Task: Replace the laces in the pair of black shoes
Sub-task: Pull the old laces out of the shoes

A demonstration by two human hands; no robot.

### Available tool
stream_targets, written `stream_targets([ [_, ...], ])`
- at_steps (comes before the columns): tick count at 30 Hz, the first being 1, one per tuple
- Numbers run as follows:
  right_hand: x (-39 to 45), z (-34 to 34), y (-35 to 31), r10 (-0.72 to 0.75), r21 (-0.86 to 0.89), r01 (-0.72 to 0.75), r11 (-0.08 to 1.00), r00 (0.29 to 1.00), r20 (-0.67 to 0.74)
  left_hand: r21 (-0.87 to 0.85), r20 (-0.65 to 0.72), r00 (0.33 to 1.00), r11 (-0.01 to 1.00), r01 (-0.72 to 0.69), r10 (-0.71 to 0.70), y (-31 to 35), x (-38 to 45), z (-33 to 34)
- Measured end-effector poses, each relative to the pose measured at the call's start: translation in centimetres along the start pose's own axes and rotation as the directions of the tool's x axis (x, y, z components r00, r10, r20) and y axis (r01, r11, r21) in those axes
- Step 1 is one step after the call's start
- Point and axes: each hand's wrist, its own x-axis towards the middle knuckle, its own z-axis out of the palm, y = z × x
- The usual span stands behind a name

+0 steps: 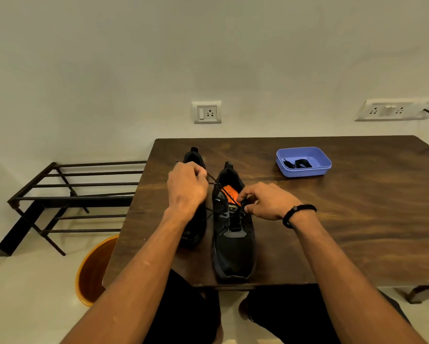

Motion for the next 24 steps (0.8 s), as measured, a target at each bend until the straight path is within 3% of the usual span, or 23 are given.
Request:
stream_targets([
  [3, 0.0, 0.1, 0.0, 0.000, -0.004, 0.000, 1.000, 1.000, -0.005, -0.216, 0.026, 1.000, 0.976, 0.009, -0.004, 0.7, -0.4, -0.1],
  [6, 0.0, 0.0, 0.0, 0.005, -0.011, -0.005, 1.000, 1.000, -0.007, -0.263, 0.150, 0.982, 0.962, -0.070, 0.113, 1.1, -0.8, 0.6],
  [8, -0.1, -0.1, -0.1, 0.003, -0.011, -0.003, 1.000, 1.000, -0.004, -0.138, 0.240, 0.932, 0.960, -0.243, 0.270, 1.6, -1.0, 1.1],
  [10, -0.2, -0.1, -0.3, -0.003, -0.021, 0.003, 1.000, 1.000, 0.000, 0.128, 0.311, 0.859, 0.877, -0.463, 0.407, 1.9, -1.2, 1.8],
  [12, -0.2, -0.1, -0.3, 0.000, -0.033, 0.000, 0.999, 1.000, 0.002, 0.247, 0.393, 0.805, 0.793, -0.557, 0.443, 2.4, -1.5, 2.6],
  [15, -0.1, 0.0, -0.2, 0.023, -0.039, -0.023, 0.999, 1.000, -0.001, 0.110, 0.558, 0.743, 0.855, -0.507, 0.369, 3.0, -2.0, 4.0],
  [17, 0.0, 0.0, -0.2, 0.037, -0.019, -0.037, 0.999, 0.999, -0.001, 0.005, 0.595, 0.721, 0.895, -0.446, 0.356, 3.3, -2.4, 4.4],
  [24, -0.4, -0.2, -0.2, -0.003, -0.014, 0.003, 1.000, 1.000, 0.023, -0.058, 0.613, 0.745, 0.956, -0.289, 0.263, 3.2, -1.9, 3.0],
])
